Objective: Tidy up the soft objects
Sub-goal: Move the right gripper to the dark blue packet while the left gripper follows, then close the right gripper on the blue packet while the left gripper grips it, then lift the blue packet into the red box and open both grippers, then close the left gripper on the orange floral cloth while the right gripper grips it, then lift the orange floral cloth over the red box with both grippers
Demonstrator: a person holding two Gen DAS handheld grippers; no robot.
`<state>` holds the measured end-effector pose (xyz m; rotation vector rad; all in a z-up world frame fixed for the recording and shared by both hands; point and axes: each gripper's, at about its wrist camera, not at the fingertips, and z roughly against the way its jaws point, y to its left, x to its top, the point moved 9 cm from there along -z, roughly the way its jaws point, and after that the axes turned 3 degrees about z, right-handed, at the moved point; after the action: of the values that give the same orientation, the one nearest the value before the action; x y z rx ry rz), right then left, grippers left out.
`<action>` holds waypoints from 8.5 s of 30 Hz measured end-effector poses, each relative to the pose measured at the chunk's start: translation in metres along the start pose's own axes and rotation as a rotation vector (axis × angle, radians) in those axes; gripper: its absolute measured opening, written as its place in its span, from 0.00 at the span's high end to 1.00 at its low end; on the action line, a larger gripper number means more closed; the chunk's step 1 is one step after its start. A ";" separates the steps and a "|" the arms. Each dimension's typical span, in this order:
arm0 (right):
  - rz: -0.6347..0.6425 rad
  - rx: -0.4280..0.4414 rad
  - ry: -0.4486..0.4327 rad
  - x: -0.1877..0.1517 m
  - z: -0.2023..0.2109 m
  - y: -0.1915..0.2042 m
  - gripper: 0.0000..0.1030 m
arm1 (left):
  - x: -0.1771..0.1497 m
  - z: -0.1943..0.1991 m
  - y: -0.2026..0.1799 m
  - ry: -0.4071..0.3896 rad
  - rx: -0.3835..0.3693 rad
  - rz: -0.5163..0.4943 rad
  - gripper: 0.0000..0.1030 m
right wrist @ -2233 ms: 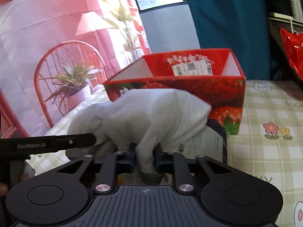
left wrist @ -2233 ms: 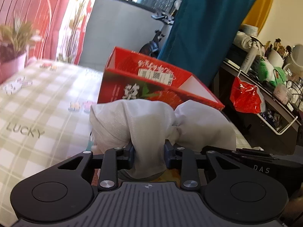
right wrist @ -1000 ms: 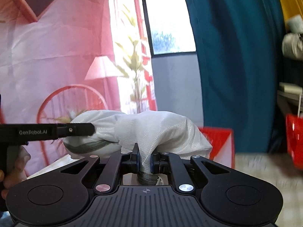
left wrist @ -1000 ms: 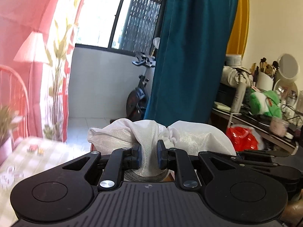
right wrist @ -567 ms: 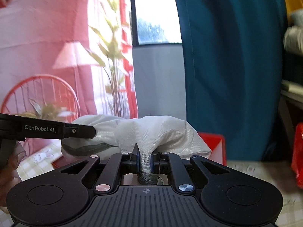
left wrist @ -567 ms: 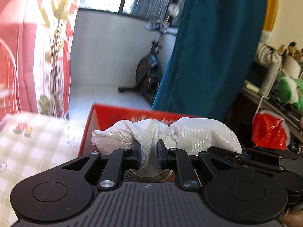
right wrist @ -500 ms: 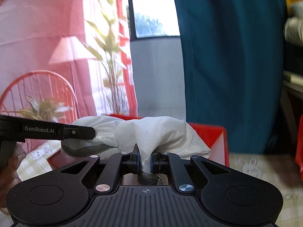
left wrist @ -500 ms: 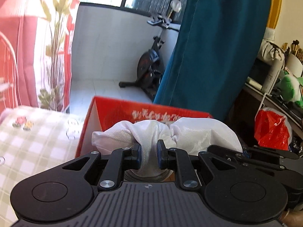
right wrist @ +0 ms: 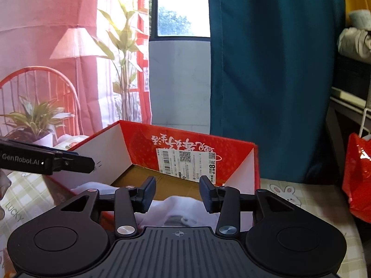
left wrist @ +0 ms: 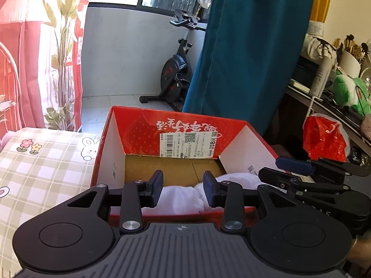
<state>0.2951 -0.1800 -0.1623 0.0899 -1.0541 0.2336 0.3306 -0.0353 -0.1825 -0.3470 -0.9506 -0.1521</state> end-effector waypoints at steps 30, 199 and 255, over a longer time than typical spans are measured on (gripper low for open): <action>-0.357 0.101 0.165 -0.140 0.080 0.007 0.50 | -0.137 0.031 -0.060 0.217 -0.106 0.057 0.37; -0.191 0.108 0.234 -0.126 0.049 0.080 0.00 | -0.134 0.061 0.046 0.182 0.059 0.080 0.21; -0.206 0.149 0.158 -0.124 0.084 0.075 0.90 | -0.155 0.094 0.028 0.072 0.116 0.072 0.80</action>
<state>0.1475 -0.1407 -0.2311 0.3077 -0.8619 0.1296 0.1771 0.0210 -0.2655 -0.2671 -0.8704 -0.0432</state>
